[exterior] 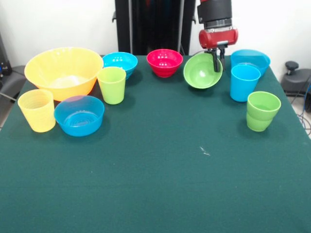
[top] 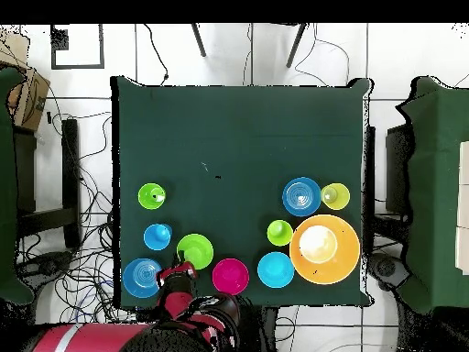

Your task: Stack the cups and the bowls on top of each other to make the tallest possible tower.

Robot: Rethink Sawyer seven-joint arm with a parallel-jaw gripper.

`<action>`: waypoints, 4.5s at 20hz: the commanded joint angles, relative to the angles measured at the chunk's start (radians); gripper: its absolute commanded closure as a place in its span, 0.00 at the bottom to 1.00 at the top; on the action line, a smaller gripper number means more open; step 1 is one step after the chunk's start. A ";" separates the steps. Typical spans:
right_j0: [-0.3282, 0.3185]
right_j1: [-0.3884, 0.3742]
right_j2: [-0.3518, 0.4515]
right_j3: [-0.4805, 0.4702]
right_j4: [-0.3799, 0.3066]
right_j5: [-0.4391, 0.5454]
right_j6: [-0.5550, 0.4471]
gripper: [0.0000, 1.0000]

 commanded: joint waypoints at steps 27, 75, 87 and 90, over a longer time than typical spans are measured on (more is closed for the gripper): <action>-0.238 -0.093 0.341 -0.140 -0.179 0.435 0.090 1.00; -0.694 -0.179 0.865 -0.198 -0.336 1.006 -0.168 1.00; -0.781 -0.139 0.974 -0.254 -0.391 1.064 -0.229 1.00; -0.820 -0.129 1.011 -0.259 -0.392 1.110 -0.262 1.00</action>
